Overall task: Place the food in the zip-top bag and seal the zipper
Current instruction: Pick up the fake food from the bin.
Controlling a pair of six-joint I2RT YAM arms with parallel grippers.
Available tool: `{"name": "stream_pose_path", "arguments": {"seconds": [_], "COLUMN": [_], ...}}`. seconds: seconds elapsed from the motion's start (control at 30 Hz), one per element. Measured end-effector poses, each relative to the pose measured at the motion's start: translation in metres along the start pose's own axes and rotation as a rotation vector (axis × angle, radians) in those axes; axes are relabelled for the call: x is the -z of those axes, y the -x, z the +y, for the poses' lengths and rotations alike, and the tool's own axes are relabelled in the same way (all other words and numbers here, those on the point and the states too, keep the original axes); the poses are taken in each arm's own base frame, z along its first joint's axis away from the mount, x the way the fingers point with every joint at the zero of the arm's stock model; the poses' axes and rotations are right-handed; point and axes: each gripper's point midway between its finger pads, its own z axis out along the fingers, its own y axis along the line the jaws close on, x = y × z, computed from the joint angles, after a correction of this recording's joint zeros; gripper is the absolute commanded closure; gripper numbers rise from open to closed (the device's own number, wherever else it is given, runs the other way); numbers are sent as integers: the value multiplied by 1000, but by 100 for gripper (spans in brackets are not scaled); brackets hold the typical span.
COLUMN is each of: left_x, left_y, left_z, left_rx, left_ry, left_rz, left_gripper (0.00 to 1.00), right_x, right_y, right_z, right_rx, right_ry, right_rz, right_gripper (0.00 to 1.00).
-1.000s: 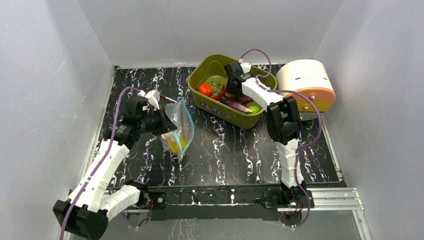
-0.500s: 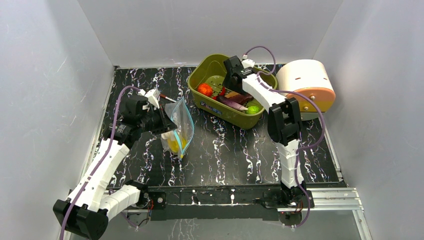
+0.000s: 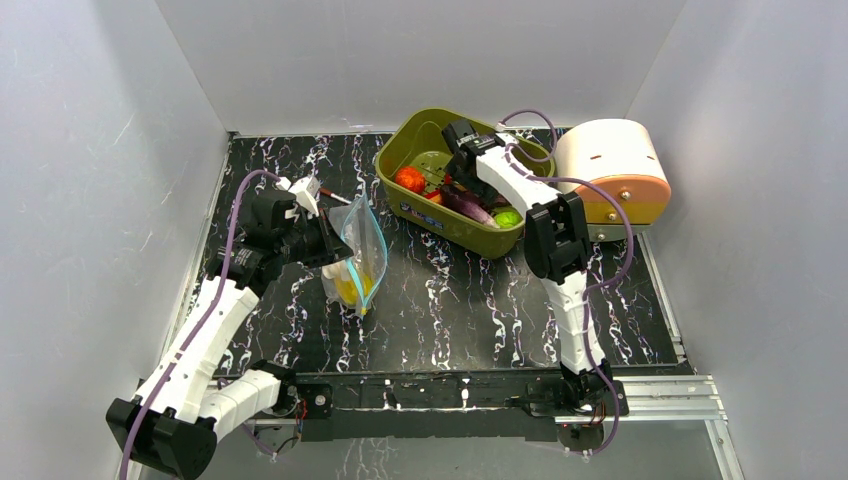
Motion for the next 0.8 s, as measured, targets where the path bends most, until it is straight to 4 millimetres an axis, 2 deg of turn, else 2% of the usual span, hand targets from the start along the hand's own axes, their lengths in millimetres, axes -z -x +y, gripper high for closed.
{"name": "stream_pose_path", "arguments": {"seconds": [0.23,0.43,0.5,0.53,0.6,0.63,0.73,0.8], "left_x": [0,0,0,0,0,0,0,0], "left_y": [0,0,0,0,0,0,0,1], "left_z": [1,1,1,1,1,1,1,1], "left_rx": [-8,-9,-9,-9,-9,-9,-9,-11], "left_ry": [3,3,3,3,3,3,4,5], "left_rz": [-1,-1,-1,-1,-1,-1,-2,-2], "left_gripper": [100,100,100,100,100,100,100,100], "right_x": [2,-4,-7,-7,-8,-8,-11,-9], "right_y": [5,7,7,7,7,6,4,6], "right_z": [-1,-8,-9,-9,-9,-9,-15,-15], "right_rx": [-51,-110,-122,-126,-128,-127,-110,-111], "right_ry": [-12,-40,-44,-43,-41,-41,-51,-41], "right_rz": [-12,27,40,44,48,50,54,55], "right_gripper": [2,2,5,9,22,30,63,74]}}
